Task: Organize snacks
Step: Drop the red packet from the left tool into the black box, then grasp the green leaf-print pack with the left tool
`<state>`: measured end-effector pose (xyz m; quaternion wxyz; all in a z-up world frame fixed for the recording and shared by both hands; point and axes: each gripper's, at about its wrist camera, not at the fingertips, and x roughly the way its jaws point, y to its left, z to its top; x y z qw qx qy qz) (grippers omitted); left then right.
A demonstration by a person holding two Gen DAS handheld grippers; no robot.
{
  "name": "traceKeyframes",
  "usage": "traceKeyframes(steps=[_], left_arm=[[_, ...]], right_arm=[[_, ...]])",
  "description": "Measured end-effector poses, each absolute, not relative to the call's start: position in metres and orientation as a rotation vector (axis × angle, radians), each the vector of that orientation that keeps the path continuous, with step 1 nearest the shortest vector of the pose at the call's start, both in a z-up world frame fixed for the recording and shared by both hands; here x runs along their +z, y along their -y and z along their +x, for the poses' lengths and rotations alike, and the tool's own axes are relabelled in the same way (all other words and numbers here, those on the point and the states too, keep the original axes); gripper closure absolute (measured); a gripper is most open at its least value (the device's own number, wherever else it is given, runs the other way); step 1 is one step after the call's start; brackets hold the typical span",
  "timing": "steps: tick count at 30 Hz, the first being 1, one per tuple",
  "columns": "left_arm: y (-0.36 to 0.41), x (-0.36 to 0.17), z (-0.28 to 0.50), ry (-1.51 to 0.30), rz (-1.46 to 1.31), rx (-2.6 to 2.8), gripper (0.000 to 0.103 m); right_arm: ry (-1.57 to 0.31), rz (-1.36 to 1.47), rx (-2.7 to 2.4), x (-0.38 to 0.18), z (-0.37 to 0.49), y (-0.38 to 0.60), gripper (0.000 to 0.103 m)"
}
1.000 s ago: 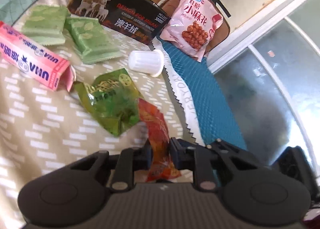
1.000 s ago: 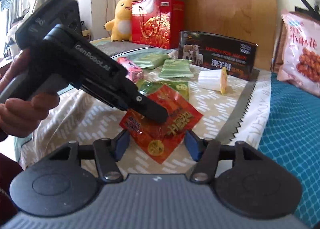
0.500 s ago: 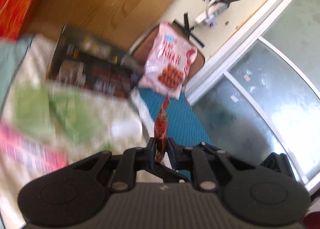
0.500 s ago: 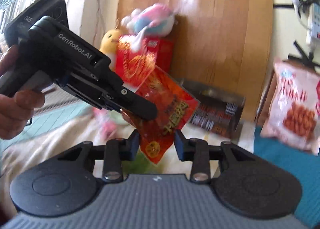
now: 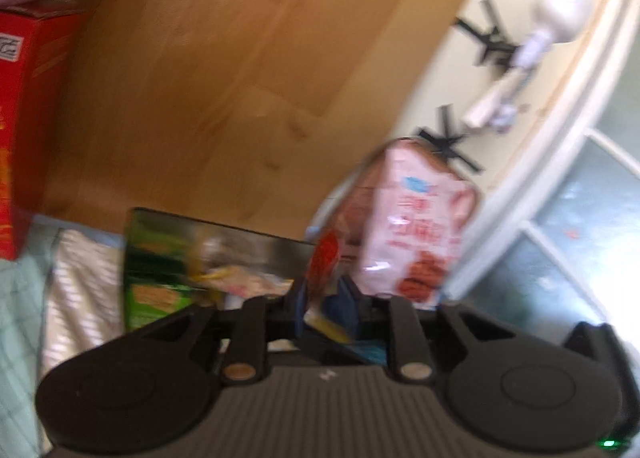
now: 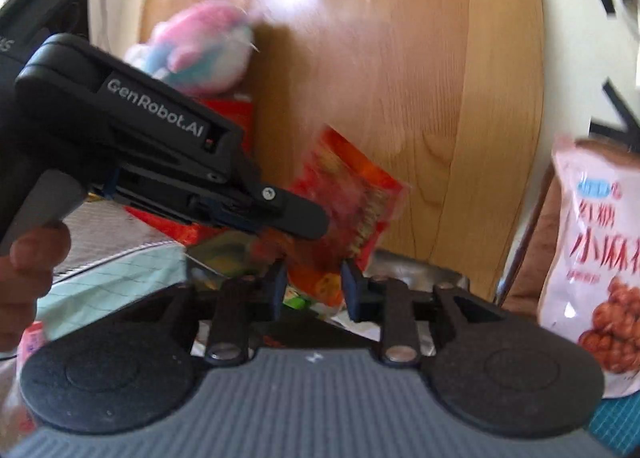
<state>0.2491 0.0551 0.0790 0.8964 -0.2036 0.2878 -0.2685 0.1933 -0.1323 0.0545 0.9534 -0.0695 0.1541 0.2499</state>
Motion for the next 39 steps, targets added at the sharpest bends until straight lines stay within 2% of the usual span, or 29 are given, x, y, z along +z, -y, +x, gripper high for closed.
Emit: traceKeyframes(steps=[2,3,9,11,13,15,18,20,21,23,25,28,33,35,37,39], left_arm=[[-0.062,0.075,0.244,-0.591,-0.417,-0.540,0.069],[-0.069,0.074,0.239,-0.584,-0.417,-0.539,0.067],[-0.119,0.061,0.179,-0.601,-0.455,-0.497,0.066],[-0.132,0.053,0.151,-0.605,-0.464,-0.492,0.065],[-0.141,0.046,0.127,-0.607,-0.480,-0.478,0.062],[-0.148,0.035,0.105,-0.618,-0.515,-0.475,0.062],[-0.150,0.026,0.077,-0.627,-0.532,-0.467,0.062],[-0.148,0.026,0.062,-0.619,-0.521,-0.458,0.062],[-0.148,0.027,0.056,-0.615,-0.519,-0.459,0.062],[-0.150,0.030,0.046,-0.605,-0.525,-0.460,0.061],[-0.155,0.034,0.035,-0.585,-0.536,-0.467,0.060],[-0.164,0.039,0.016,-0.548,-0.563,-0.480,0.057],[-0.166,0.025,-0.008,-0.583,-0.580,-0.482,0.056],[-0.163,0.015,-0.012,-0.632,-0.587,-0.469,0.056],[-0.160,0.008,-0.017,-0.663,-0.587,-0.474,0.056],[-0.156,0.006,-0.022,-0.675,-0.566,-0.483,0.056]], right_arm=[[-0.316,-0.102,0.528,0.054,0.189,0.136,0.070],[-0.302,-0.099,0.541,0.054,0.181,0.137,0.069],[-0.355,-0.096,0.683,0.046,0.133,0.134,0.066],[-0.394,-0.115,0.737,0.038,0.116,0.126,0.056],[-0.423,-0.148,0.753,0.030,0.103,0.116,0.038],[-0.446,-0.211,0.732,0.024,0.101,0.104,0.033],[-0.543,-0.243,0.691,0.011,0.115,0.092,0.035],[-0.628,-0.192,0.681,0.005,0.129,0.094,0.042],[-0.649,-0.131,0.679,0.007,0.134,0.099,0.049],[-0.662,-0.057,0.692,0.018,0.131,0.109,0.049],[-0.581,-0.056,0.746,0.034,0.107,0.116,0.049],[-0.483,-0.168,0.917,0.052,0.053,0.124,0.049],[-0.529,-0.451,1.163,0.027,-0.020,0.105,0.049],[-0.510,-0.548,1.125,0.010,-0.038,0.098,0.046],[-0.478,-0.516,1.077,0.010,-0.044,0.103,0.030],[-0.517,-0.442,1.042,0.011,-0.039,0.111,0.027]])
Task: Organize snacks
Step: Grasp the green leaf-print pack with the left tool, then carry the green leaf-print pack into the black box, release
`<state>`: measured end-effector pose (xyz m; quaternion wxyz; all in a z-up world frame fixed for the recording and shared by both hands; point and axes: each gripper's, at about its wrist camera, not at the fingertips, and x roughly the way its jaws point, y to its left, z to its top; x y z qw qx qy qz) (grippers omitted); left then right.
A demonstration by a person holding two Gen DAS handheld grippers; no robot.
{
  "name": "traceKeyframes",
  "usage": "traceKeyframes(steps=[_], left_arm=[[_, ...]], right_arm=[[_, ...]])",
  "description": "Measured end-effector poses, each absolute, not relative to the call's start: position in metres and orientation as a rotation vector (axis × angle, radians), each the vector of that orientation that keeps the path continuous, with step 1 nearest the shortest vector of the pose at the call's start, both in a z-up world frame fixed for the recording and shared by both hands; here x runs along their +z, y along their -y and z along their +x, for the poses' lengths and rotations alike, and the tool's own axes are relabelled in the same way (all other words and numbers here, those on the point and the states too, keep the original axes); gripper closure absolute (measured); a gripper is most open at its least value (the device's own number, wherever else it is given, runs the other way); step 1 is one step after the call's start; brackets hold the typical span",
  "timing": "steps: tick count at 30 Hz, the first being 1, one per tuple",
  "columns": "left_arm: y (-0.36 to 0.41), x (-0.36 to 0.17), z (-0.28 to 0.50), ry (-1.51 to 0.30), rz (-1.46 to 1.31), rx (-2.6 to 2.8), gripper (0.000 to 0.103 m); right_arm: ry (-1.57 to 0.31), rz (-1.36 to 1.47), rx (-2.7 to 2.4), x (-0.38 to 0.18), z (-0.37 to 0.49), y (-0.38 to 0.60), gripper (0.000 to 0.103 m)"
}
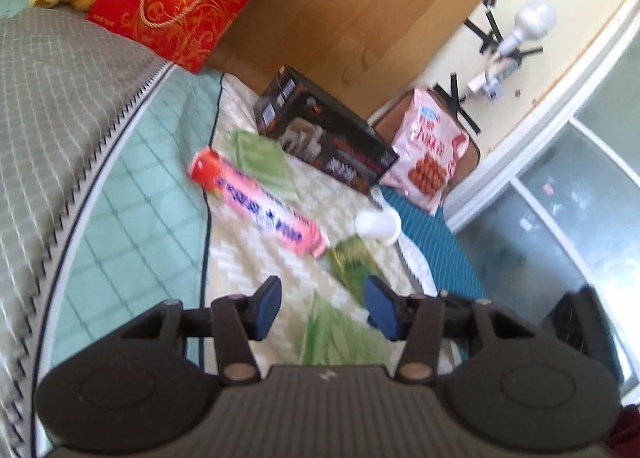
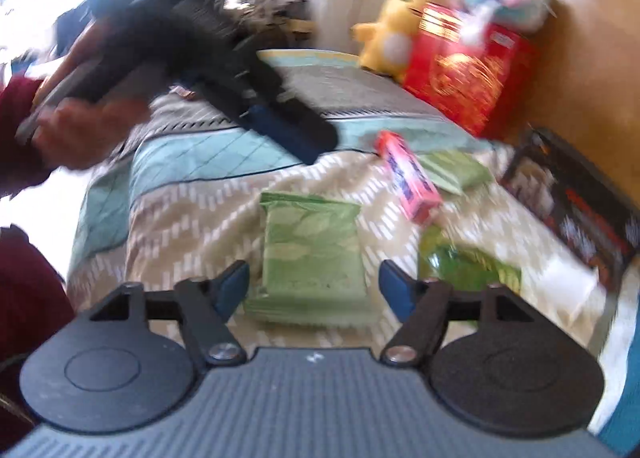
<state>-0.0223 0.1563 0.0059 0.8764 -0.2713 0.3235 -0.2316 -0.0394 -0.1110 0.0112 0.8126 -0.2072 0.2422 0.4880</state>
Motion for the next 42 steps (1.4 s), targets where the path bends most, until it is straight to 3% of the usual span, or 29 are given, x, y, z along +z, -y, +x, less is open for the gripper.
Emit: traceKeyframes(steps=[4,6,8,9,10,11,24,34,42], left_arm=[[-0.144,0.006,-0.026,-0.682,-0.506,-0.502,0.056],[-0.138,0.002,-0.023,-0.702,-0.484,-0.502,0.061],[-0.130,-0.006,-0.019,-0.751,-0.477,-0.513,0.081],[-0.128,-0.010,-0.021,-0.765,-0.472,-0.513,0.083],[-0.125,-0.013,-0.023,-0.774,-0.471,-0.518,0.082],[-0.124,-0.015,-0.026,-0.780,-0.485,-0.537,0.083],[-0.079,-0.010,-0.043,-0.826,-0.432,-0.617,0.081],[-0.058,0.061,0.071,-0.685,-0.377,-0.602,0.081],[-0.054,0.093,0.175,-0.582,-0.365,-0.501,0.073]], right_arm=[[-0.587,-0.353,0.992,0.002,-0.039,0.121,0.028],[-0.590,-0.301,0.960,0.001,-0.038,0.123,0.032],[-0.600,-0.256,0.937,0.003,-0.038,0.126,0.035],[-0.604,-0.235,0.928,0.003,-0.039,0.127,0.037],[-0.603,-0.225,0.919,0.004,-0.040,0.127,0.054],[-0.597,-0.227,0.913,0.004,-0.042,0.129,0.061],[-0.634,-0.186,0.944,0.006,-0.062,0.169,0.063],[-0.461,-0.069,0.769,0.049,0.023,0.182,0.063],[-0.400,-0.026,0.700,0.077,0.138,0.169,0.062]])
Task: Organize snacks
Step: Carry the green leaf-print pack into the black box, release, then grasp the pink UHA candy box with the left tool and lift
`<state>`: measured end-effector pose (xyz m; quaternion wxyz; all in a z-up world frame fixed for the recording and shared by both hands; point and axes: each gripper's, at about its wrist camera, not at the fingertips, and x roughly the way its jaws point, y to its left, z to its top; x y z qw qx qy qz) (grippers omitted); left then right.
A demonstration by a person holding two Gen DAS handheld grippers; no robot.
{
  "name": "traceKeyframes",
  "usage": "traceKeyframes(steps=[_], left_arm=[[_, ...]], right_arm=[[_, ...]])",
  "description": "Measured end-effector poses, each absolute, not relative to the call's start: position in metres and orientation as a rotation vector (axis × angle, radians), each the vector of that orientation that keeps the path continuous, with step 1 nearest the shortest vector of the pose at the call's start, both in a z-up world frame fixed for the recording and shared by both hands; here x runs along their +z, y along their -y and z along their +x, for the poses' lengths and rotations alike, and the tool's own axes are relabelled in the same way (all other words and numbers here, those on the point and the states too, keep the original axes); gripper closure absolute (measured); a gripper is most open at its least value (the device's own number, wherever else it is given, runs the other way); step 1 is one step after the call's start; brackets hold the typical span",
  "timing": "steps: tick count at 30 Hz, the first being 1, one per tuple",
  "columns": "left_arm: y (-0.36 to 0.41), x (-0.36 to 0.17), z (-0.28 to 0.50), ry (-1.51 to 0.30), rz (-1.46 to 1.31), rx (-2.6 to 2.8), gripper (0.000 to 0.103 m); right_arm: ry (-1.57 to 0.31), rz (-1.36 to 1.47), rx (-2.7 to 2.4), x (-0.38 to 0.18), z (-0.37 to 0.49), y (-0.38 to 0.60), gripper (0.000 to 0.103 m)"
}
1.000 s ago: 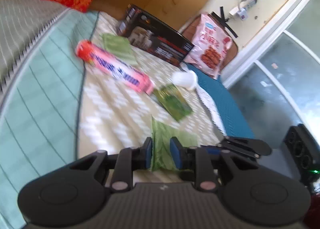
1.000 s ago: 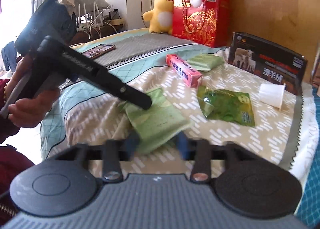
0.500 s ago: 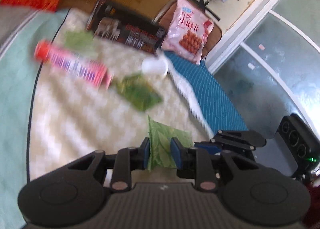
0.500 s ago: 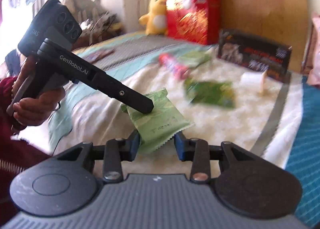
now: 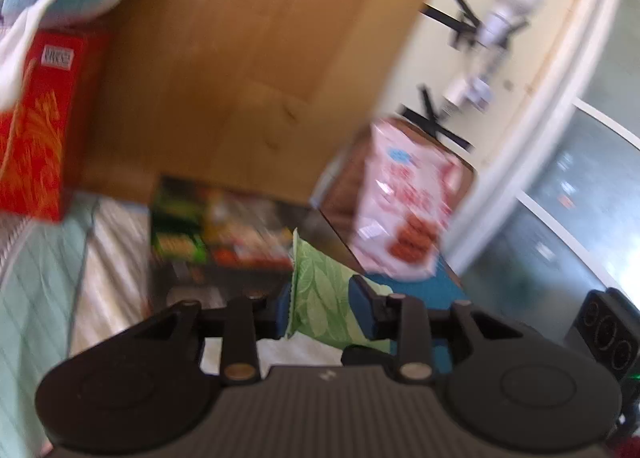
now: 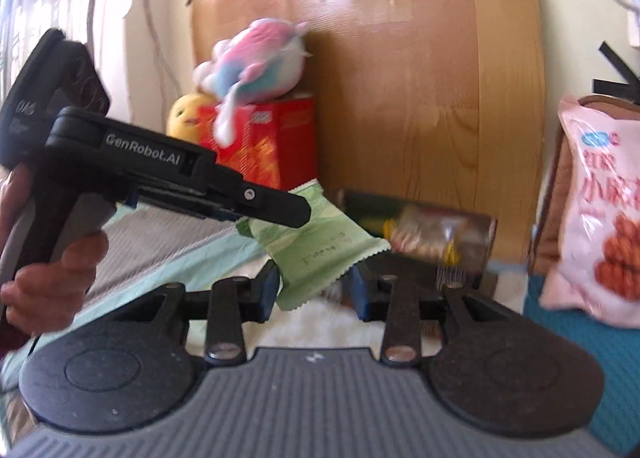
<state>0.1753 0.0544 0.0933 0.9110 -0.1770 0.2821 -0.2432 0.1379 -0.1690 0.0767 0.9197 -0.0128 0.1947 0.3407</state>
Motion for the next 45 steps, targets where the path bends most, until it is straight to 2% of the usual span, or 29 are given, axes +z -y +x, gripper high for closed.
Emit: traceKeyframes(steps=[4,6,8,9,10,15,24,30,33,36,41,45], left_arm=[[-0.065,0.090,0.219,-0.570,-0.361,-0.418,0.069],[-0.070,0.083,0.238,-0.592,-0.354,-0.383,0.063],[-0.070,0.076,0.252,-0.615,-0.332,-0.355,0.052],[-0.072,0.074,0.257,-0.629,-0.322,-0.345,0.050],[-0.073,0.072,0.259,-0.634,-0.318,-0.341,0.048],[-0.110,0.075,0.225,-0.591,-0.368,-0.357,0.045],[-0.175,0.033,0.119,-0.674,-0.457,-0.296,0.045],[-0.178,0.009,0.105,-0.740,-0.442,-0.249,0.046],[-0.172,0.005,0.103,-0.760,-0.414,-0.229,0.060],[-0.164,0.011,0.083,-0.750,-0.370,-0.241,0.063],[-0.153,0.011,0.038,-0.759,-0.413,-0.348,0.063],[-0.115,0.001,0.019,-0.803,-0.363,-0.424,0.061]], right_arm=[[-0.415,-0.019,0.697,0.072,0.192,0.144,0.062],[-0.432,-0.018,0.689,0.066,0.210,0.133,0.062],[-0.437,-0.037,0.670,0.060,0.219,0.120,0.059],[-0.436,-0.052,0.648,0.057,0.222,0.115,0.054],[-0.437,-0.059,0.622,0.055,0.225,0.113,0.048],[-0.409,0.007,0.617,0.066,0.209,0.130,0.048],[-0.563,0.005,0.870,0.045,0.128,0.113,0.048],[-0.636,-0.087,0.945,0.019,0.085,0.080,0.049],[-0.694,-0.107,0.926,0.010,0.080,0.073,0.072],[-0.691,-0.093,0.976,0.018,0.062,0.082,0.077],[-0.626,-0.178,1.080,0.023,0.024,0.112,0.077],[-0.688,-0.170,1.019,0.008,0.015,0.150,0.071]])
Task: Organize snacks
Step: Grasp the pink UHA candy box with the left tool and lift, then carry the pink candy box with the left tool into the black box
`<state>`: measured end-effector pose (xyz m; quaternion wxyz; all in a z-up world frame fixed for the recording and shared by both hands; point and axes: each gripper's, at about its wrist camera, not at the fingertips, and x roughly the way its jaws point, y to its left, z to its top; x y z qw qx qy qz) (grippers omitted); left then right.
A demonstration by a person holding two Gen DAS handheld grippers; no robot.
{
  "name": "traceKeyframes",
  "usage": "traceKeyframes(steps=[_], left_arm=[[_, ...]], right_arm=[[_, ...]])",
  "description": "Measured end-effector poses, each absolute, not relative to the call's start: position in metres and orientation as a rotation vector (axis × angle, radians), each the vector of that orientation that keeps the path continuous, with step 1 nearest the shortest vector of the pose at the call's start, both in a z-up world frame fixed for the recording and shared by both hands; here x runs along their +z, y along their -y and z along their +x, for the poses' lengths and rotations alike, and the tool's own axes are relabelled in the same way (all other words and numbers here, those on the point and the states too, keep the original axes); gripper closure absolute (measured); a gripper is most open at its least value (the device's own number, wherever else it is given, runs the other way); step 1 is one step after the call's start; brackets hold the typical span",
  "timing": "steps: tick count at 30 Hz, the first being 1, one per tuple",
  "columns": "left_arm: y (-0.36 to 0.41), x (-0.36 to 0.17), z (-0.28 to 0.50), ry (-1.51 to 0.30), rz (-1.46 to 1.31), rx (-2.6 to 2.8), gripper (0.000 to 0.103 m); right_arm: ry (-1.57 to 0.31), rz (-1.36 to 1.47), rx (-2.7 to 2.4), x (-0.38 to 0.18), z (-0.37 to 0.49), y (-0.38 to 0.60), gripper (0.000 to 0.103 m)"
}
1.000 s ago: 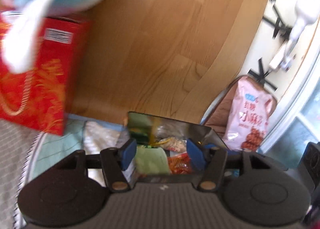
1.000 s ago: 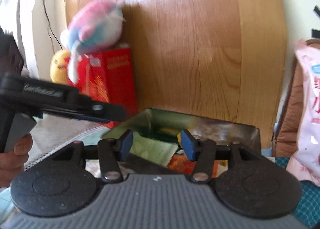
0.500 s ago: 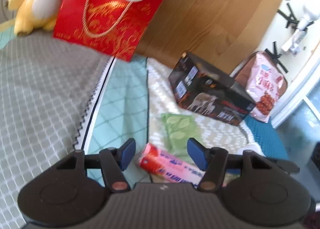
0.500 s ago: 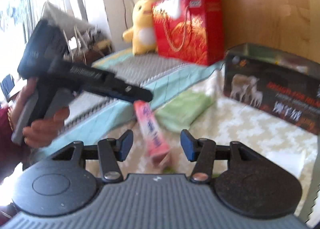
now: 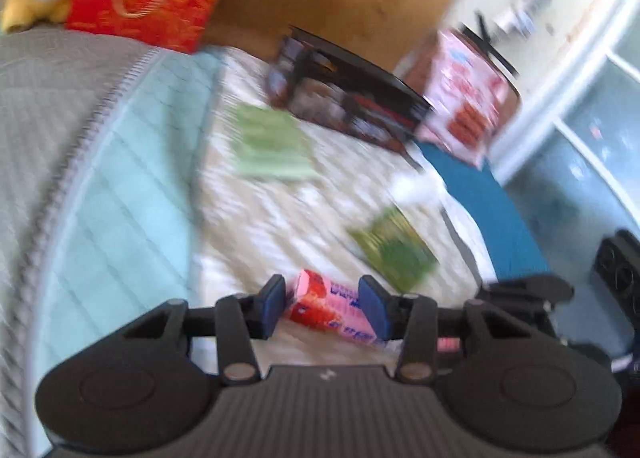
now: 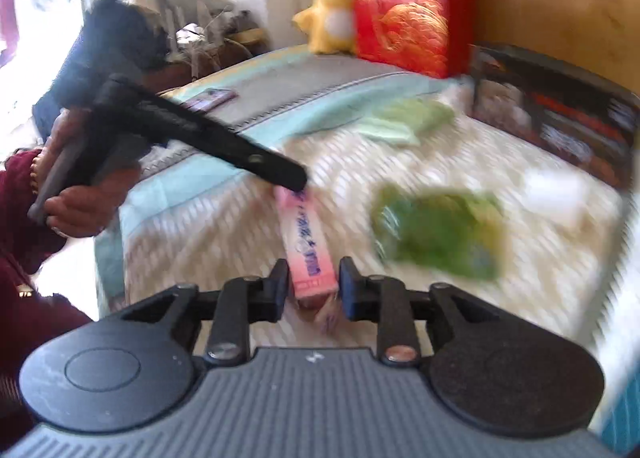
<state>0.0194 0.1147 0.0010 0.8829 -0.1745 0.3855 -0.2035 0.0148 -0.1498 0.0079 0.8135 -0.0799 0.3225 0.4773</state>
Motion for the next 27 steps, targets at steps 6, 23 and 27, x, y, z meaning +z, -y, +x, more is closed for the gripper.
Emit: traceKeyframes(steps=[6,23,27], left_arm=[[-0.040,-0.001,0.019,-0.836,-0.278,-0.569,0.057],[0.001,0.012,0.034,-0.880,-0.231,-0.576,0.051],[-0.008,0.035,0.047,-0.815,-0.256,-0.586,0.051]], right_arm=[[-0.654,-0.139,0.750,0.010,0.006,0.220,0.057],[-0.550,-0.076,0.654,0.004,-0.008,0.259,0.072],[-0.472,-0.044,0.658,0.025,0.005,0.262,0.072]])
